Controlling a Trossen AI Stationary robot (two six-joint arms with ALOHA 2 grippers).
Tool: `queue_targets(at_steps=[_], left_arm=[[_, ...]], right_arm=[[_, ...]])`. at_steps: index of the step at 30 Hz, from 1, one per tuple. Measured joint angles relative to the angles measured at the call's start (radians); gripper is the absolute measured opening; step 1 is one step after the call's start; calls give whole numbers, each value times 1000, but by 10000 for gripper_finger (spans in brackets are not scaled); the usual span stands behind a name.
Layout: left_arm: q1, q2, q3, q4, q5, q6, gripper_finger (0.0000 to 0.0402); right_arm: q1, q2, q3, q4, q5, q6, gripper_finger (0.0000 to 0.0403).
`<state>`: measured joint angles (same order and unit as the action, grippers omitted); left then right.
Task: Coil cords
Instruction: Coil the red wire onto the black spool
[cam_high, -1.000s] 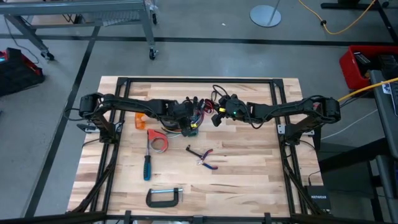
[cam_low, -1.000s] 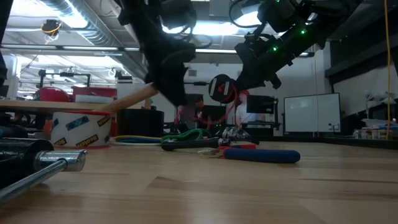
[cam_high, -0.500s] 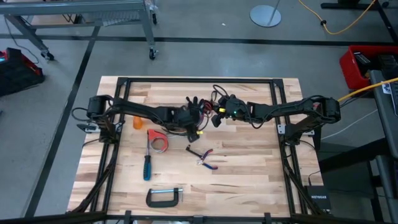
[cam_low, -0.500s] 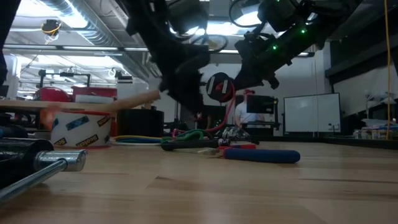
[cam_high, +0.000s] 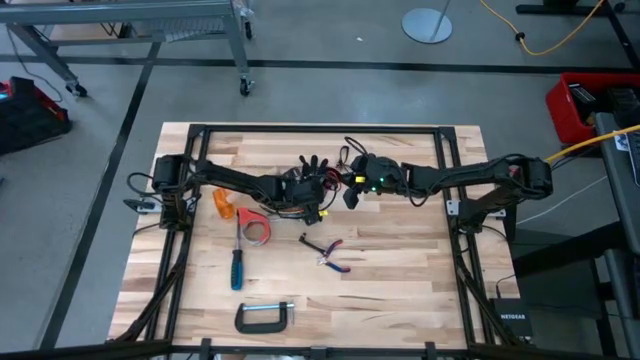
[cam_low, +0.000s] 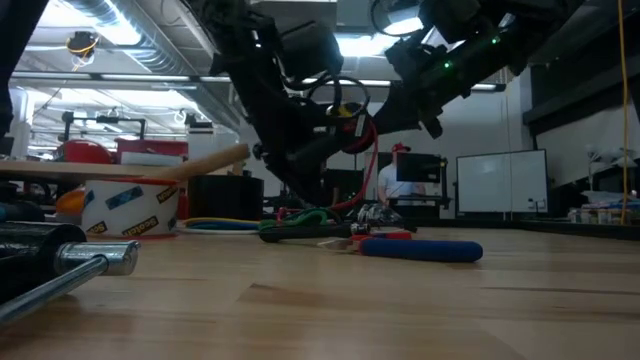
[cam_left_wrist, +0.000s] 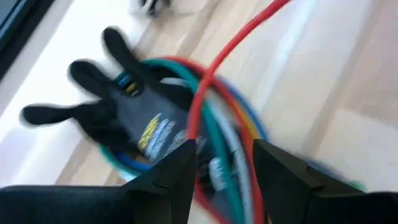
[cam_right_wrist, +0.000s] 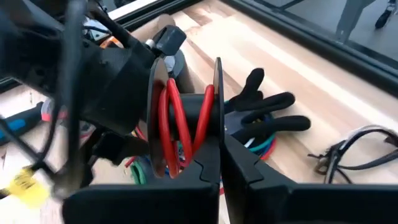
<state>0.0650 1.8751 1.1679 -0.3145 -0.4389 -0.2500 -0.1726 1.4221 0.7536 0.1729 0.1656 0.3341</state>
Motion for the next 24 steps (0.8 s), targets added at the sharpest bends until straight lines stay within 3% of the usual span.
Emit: queue_targets(at_steps=[6, 18, 24], left_arm=[[2, -3, 0, 0, -32, -1, 150], [1, -3, 0, 200, -31, 30, 150], [1, -4, 0, 220, -33, 48, 150]], right_arm=[[-13, -86, 0, -62, 7, -3, 1], [-11, -206, 0, -94, -28, -26, 1], [-11, -262, 0, -128, -28, -28, 1]])
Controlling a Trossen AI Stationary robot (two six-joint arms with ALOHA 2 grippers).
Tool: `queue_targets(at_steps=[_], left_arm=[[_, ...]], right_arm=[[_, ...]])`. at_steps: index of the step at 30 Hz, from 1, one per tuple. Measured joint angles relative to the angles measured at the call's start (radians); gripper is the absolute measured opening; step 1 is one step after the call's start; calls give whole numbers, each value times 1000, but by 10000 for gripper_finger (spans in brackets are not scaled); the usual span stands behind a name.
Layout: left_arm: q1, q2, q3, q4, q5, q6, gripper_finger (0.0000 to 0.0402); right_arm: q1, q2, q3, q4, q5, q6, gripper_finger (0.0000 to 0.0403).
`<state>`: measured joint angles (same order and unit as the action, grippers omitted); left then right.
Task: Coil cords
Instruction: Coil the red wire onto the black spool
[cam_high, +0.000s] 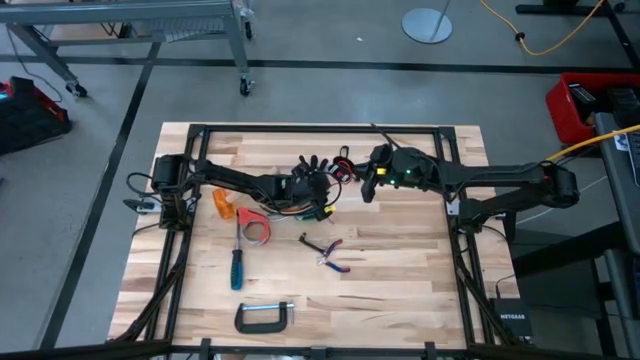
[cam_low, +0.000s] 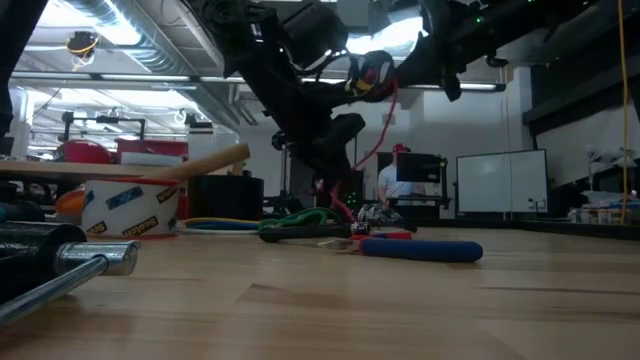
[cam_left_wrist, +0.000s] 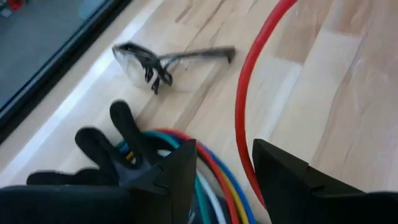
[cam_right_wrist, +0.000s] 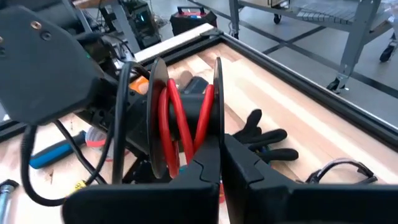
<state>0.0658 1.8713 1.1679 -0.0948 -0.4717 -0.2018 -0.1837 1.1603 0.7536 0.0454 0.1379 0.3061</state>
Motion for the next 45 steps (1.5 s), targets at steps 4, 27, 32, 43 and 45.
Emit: queue_targets(at_steps=[4, 27, 32, 43, 45], left_arm=[[0, -1, 0, 31, -1, -4, 150], [14, -38, 0, -104, -16, -151, 4], [32, -71, 0, -104, -17, -153, 3], [84, -96, 1, -29, 83, -200, 1], [90, -96, 1, 7, 120, -218, 1]], right_arm=[[0, -23, 0, 4, 0, -1, 1], [1, -25, 0, -250, -19, -5, 1], [1, -7, 0, -366, -19, -5, 1], [1, 161, 0, -312, -26, 8, 1], [1, 208, 0, -257, -18, 27, 1]])
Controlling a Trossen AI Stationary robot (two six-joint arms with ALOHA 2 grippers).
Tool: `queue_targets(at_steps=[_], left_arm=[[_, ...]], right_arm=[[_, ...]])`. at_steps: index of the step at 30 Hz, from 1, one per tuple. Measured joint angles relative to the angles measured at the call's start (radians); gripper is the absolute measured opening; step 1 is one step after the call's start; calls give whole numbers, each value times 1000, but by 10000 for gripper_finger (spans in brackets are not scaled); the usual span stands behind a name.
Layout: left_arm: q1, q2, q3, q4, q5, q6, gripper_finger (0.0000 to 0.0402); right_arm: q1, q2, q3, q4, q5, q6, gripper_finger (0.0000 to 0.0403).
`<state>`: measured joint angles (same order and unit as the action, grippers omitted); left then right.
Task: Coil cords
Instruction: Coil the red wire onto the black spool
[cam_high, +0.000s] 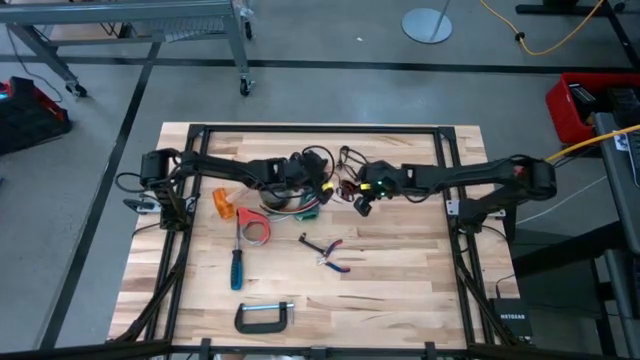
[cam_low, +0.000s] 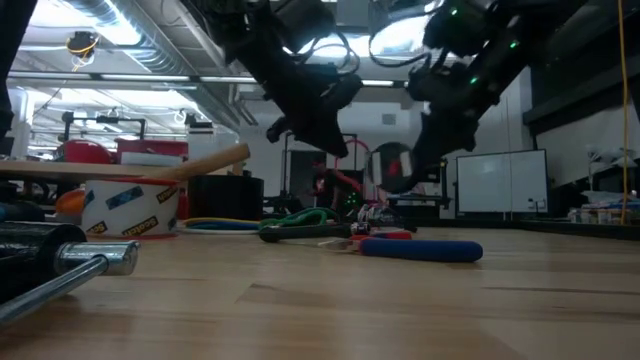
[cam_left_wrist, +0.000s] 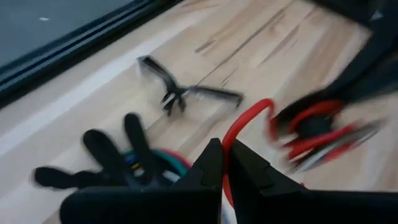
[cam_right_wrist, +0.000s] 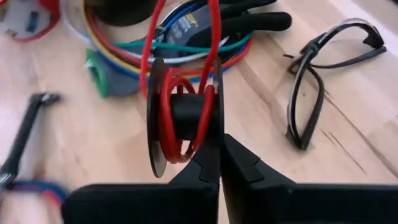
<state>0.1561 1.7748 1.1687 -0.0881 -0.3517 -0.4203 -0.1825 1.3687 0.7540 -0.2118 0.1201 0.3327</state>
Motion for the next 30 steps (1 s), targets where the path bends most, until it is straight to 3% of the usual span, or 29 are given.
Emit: queue_targets(at_steps=[10, 23, 30], left_arm=[[-22, 0, 11, 21, 103, -51, 0], [-74, 0, 11, 26, 93, -79, 0], [-109, 0, 11, 12, 29, -73, 0]], right_arm=[[-1, 126, 0, 236, 187, 88, 1], [-38, 171, 0, 536, 177, 116, 1], [-100, 109, -1, 559, 51, 116, 1]])
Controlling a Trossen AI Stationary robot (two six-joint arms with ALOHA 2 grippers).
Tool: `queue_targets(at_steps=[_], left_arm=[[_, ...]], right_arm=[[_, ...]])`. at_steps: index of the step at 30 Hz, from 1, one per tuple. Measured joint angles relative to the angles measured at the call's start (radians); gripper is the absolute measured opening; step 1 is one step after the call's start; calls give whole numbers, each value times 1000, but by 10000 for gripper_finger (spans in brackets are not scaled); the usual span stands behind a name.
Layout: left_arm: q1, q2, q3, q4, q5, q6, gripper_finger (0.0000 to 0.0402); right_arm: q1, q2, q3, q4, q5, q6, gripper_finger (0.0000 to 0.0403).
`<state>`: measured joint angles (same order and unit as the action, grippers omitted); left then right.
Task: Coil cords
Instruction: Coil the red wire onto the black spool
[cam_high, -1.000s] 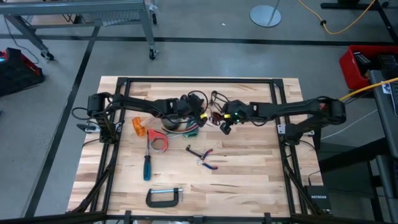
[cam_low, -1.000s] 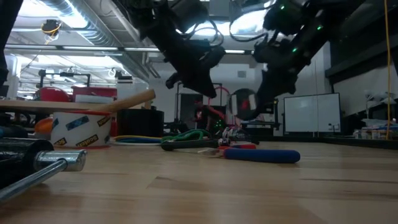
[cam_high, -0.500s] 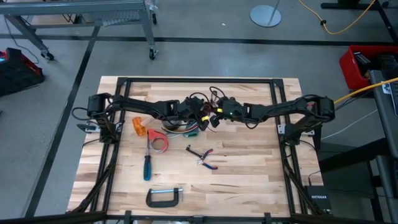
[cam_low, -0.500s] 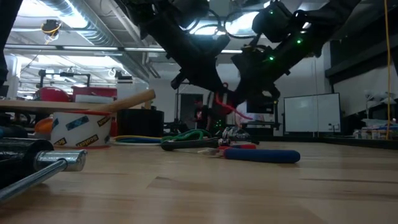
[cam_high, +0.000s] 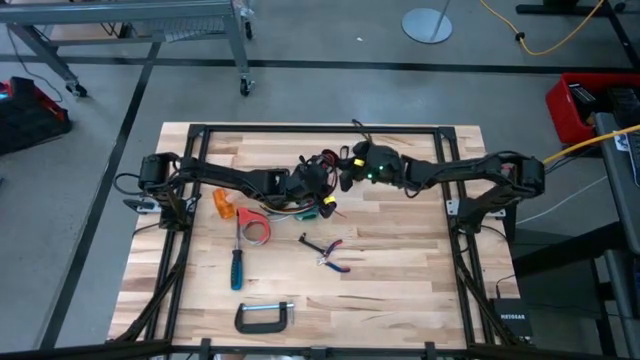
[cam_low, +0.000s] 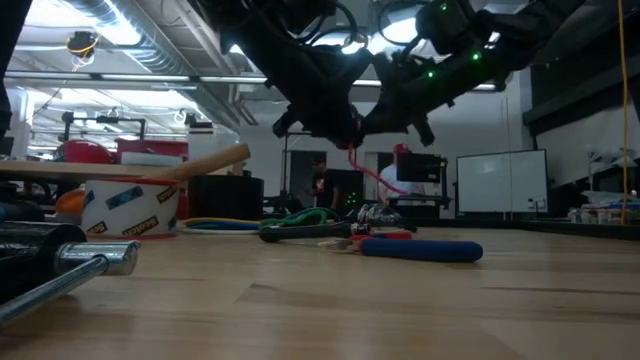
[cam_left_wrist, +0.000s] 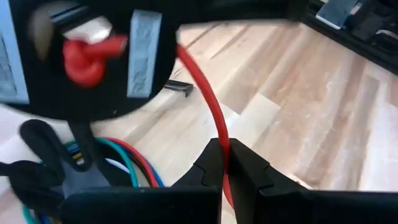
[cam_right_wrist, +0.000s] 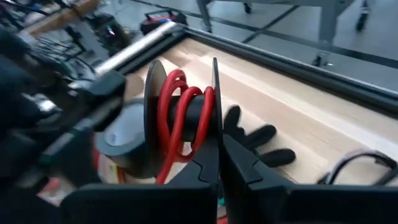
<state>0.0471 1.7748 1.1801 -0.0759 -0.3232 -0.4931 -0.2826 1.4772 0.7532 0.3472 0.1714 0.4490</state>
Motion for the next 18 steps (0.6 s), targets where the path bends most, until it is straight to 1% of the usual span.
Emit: queue_targets(at_steps=[4, 8, 15, 18], left_arm=[[-9, -2, 2, -20, -48, 1, 0], [-13, -2, 4, -33, -86, 4, 0], [-13, -2, 4, -34, -105, 49, 0], [-8, -2, 2, -36, -108, 56, 0]], right_arm=[[-26, -63, 0, -18, -68, -9, 1], [-40, -136, -2, -78, -124, -35, 1], [-38, -277, -2, -323, -149, -84, 1], [-39, -320, -1, -395, -206, -88, 1]])
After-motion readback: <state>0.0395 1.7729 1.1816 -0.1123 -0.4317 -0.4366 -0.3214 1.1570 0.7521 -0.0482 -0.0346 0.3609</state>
